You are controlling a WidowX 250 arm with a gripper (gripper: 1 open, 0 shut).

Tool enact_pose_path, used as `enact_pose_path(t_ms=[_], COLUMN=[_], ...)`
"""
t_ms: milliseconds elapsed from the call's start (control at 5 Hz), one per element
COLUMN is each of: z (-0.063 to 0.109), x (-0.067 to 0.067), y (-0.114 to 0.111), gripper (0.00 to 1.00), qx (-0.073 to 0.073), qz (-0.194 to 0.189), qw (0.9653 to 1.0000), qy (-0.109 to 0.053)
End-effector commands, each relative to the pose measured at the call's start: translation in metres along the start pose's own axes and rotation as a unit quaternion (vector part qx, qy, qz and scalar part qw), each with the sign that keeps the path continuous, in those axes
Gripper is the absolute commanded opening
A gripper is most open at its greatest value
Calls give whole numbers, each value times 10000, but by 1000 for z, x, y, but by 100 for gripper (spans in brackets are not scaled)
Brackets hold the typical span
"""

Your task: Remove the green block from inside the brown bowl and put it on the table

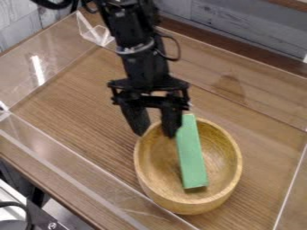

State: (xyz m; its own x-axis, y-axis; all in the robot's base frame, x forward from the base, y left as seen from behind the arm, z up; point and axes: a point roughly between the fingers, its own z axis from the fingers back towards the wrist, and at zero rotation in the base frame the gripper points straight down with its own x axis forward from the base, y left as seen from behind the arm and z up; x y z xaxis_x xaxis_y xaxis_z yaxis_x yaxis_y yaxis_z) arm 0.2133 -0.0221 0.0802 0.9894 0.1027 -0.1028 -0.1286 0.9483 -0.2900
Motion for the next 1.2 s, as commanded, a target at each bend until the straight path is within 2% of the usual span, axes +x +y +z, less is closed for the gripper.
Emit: enact_pose_path(t_ms=[0, 400, 1000], z=[3, -16, -38], x=[0, -4, -1], y=[-19, -43, -46], gripper=[100, 100, 100], qx=[-23, -73, -79], qz=[-6, 232, 545], qw=[9996, 9989, 9974], qy=[-298, -391, -475])
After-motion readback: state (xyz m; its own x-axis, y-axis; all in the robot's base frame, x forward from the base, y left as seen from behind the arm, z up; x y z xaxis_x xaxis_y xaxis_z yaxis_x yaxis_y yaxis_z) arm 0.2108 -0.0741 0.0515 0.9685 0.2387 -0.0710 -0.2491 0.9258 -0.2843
